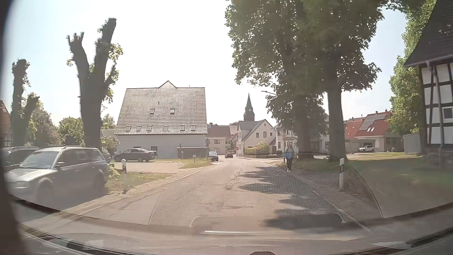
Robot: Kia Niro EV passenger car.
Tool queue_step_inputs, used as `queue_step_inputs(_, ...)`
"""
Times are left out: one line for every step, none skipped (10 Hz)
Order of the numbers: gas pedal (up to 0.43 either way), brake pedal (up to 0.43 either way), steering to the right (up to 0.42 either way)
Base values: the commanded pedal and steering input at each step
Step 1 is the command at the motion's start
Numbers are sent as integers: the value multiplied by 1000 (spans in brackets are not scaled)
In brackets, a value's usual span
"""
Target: Follow the waypoints while adhering to traffic rules and regulations
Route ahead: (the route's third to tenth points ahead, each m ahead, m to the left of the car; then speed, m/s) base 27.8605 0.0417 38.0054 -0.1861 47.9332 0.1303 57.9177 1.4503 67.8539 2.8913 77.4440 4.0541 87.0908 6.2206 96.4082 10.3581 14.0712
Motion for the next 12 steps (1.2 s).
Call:
queue_step_inputs(20,0,-3)
queue_step_inputs(20,0,-1)
queue_step_inputs(20,0,-1)
queue_step_inputs(28,0,0)
queue_step_inputs(47,0,1)
queue_step_inputs(79,0,3)
queue_step_inputs(87,0,5)
queue_step_inputs(87,0,6)
queue_step_inputs(87,0,9)
queue_step_inputs(87,0,10)
queue_step_inputs(87,0,12)
queue_step_inputs(87,0,13)
